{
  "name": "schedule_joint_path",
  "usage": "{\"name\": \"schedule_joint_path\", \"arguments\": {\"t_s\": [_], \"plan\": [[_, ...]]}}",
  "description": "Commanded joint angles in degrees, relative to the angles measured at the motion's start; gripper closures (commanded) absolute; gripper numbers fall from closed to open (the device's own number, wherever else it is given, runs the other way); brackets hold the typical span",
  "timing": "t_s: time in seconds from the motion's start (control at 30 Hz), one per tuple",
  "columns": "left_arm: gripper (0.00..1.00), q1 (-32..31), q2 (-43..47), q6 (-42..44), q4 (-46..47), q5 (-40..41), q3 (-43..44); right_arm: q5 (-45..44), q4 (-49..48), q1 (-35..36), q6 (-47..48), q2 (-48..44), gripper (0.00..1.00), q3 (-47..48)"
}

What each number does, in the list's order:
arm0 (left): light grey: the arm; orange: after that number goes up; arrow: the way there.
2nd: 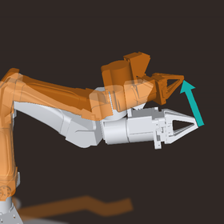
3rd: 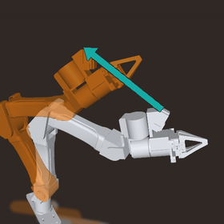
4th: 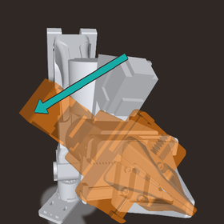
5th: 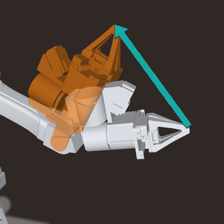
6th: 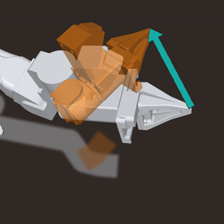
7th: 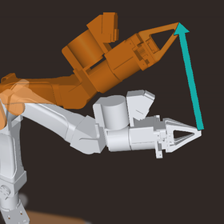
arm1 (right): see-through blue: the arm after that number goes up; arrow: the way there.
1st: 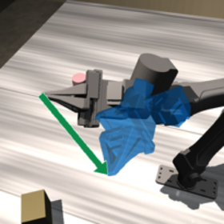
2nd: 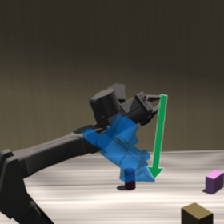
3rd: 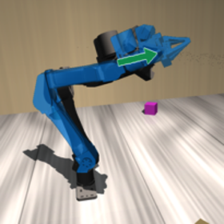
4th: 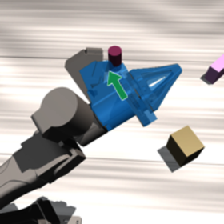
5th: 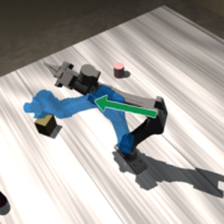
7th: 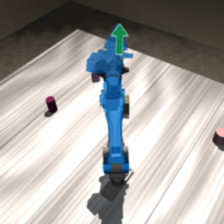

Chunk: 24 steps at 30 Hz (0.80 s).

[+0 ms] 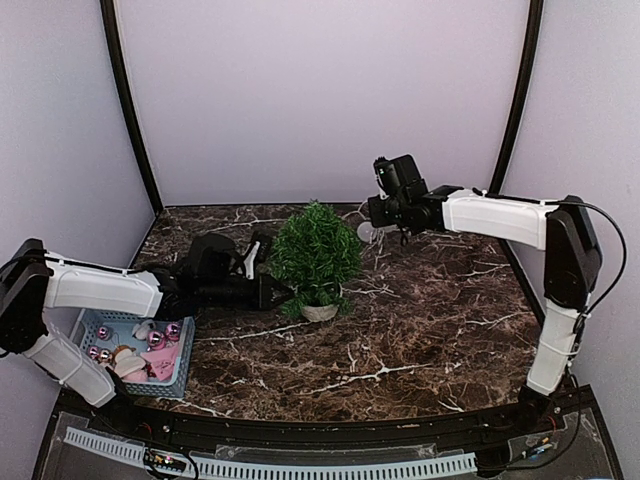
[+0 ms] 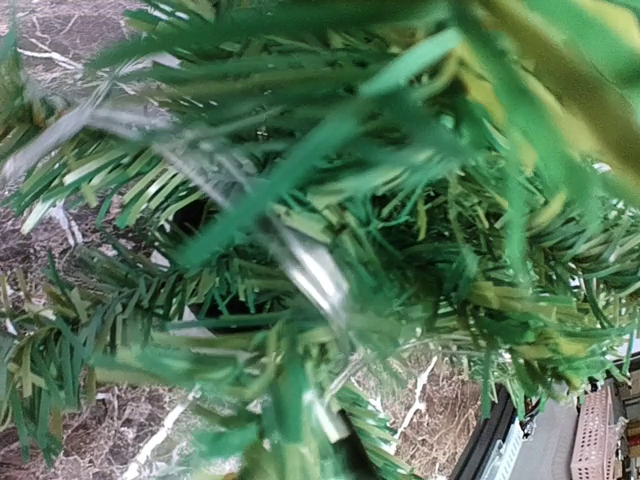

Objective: Decorate the small christmas tree
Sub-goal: Wrap the side of the string light in the gap of the branches.

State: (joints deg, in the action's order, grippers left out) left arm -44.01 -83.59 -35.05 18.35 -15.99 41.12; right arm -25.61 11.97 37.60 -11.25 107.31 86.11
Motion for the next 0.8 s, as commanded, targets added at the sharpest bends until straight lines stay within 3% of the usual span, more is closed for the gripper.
{"name": "schedule_joint_path", "arguments": {"t_s": [0.0,0.13,0.37,0.5,0.67,0.77], "plan": [[0.95,-0.16,0.59,0.68,0.88,1.63,-1.12,-1.58,-1.67,-1.26,-2.1,-4.19,1.0,-2.61],[0.84,-0.16,2.84,0.45,0.41,2.81,-1.21,-1.31,-0.05,-1.26,-2.49,-6.6,1.0,-5.94],[0.42,-0.12,11.76,1.79,-5.45,9.66,-2.13,4.31,5.2,-1.14,-2.41,-12.47,1.0,-10.82],[0.26,-0.13,18.42,3.9,-11.36,14.67,-2.48,6.92,9.81,-0.82,-1.48,-14.38,1.0,-10.32],[0.21,-0.18,24.12,6.39,-16.45,16.27,-0.96,9.47,17.23,-0.06,-0.82,-15.46,1.0,-8.76],[0.2,-0.25,24.1,6.75,-16.87,12.04,1.49,10.14,20.83,0.48,-1.49,-16.25,1.0,-8.55]]}}
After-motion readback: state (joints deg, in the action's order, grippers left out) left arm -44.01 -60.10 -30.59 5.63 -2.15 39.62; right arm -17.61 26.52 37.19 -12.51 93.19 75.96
